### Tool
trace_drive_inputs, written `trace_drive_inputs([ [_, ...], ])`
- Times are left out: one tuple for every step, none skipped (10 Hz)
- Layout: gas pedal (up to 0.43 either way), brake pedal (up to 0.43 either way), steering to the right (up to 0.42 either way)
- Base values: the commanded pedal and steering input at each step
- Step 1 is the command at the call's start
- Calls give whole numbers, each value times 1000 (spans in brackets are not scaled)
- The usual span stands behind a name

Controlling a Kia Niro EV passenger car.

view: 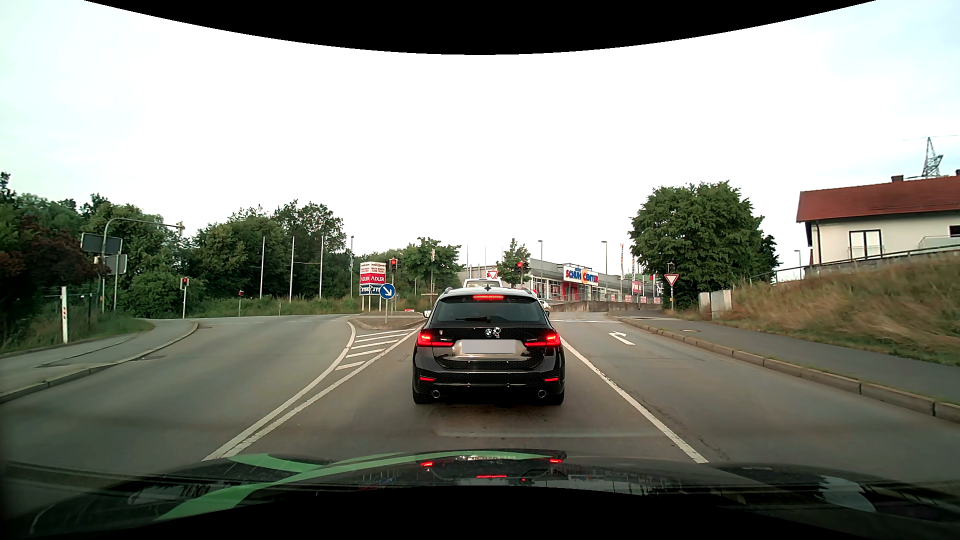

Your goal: Follow the waypoints while adhering to traffic rules and regulations

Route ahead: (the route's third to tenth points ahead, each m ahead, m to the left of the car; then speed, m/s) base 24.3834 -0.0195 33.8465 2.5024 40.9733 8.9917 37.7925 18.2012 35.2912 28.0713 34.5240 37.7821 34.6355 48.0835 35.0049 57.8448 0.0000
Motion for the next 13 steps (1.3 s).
trace_drive_inputs([
  [0,213,-17],
  [0,220,-17],
  [0,220,-17],
  [0,220,-17],
  [0,220,-17],
  [0,220,-17],
  [0,220,-17],
  [0,220,-17],
  [0,220,-17],
  [0,220,-17],
  [0,220,-17],
  [0,220,-17],
  [0,220,-17],
])
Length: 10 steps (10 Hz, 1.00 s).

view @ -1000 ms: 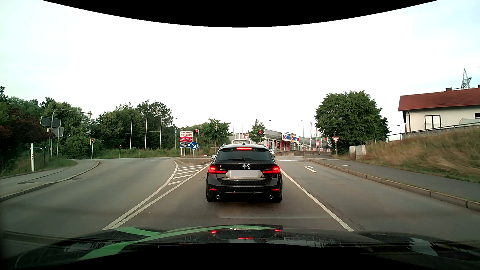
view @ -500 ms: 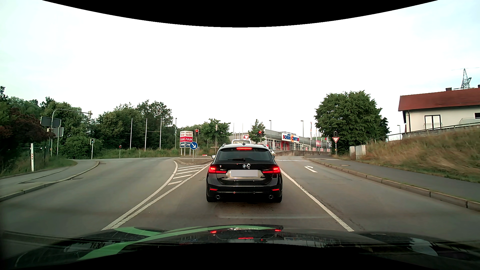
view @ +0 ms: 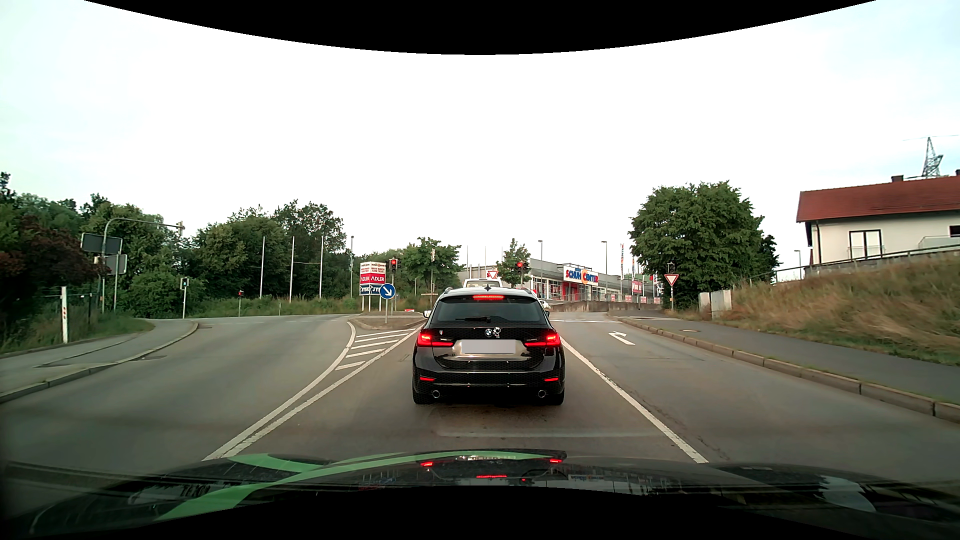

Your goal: Follow the waypoints while adhering to traffic rules and regulations

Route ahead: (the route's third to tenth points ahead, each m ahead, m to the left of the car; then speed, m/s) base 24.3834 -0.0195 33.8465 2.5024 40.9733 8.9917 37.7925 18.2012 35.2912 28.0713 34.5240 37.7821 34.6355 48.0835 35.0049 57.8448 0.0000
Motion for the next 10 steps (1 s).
trace_drive_inputs([
  [0,220,-17],
  [0,220,-17],
  [0,220,-17],
  [0,220,-17],
  [0,220,-17],
  [0,220,-17],
  [0,213,-17],
  [0,220,-17],
  [0,220,-17],
  [0,220,-17],
])
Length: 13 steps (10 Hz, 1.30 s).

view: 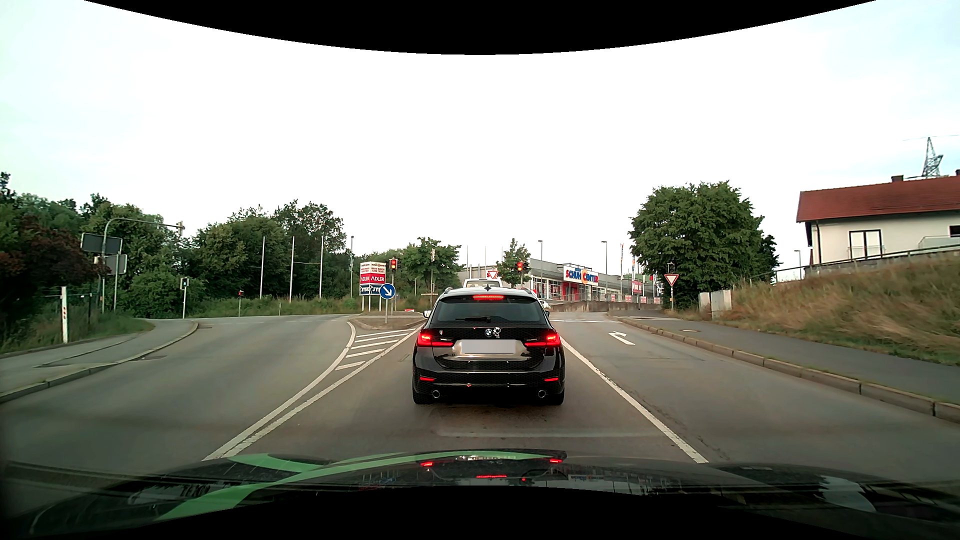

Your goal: Follow the waypoints while adhering to traffic rules and regulations

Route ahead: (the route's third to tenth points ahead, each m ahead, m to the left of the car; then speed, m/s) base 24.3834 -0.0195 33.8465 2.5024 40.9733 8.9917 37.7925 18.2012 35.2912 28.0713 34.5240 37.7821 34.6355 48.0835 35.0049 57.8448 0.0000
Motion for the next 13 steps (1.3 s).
trace_drive_inputs([
  [0,220,-17],
  [0,220,-17],
  [0,220,-17],
  [0,220,-17],
  [0,220,-17],
  [0,220,-17],
  [0,220,-17],
  [0,220,-17],
  [0,220,-17],
  [0,220,-17],
  [0,220,-17],
  [0,220,-17],
  [0,220,-17],
])
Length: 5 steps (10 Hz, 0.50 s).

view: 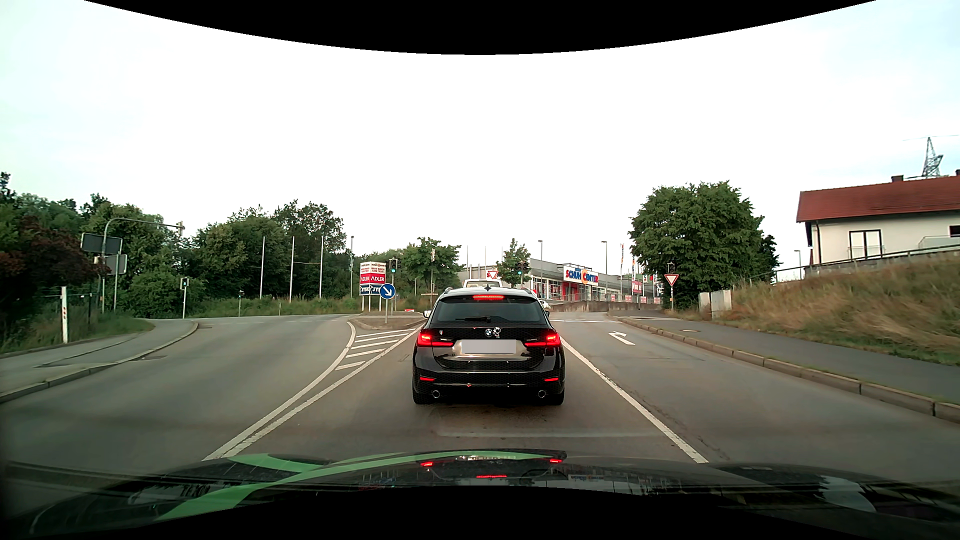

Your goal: Follow the waypoints while adhering to traffic rules and regulations

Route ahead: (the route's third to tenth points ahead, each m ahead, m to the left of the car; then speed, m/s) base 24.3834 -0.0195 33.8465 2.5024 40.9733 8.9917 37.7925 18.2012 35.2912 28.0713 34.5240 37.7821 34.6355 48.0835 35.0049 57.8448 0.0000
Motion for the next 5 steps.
trace_drive_inputs([
  [0,220,-17],
  [0,220,-17],
  [0,220,-17],
  [0,220,-17],
  [0,220,-17],
])
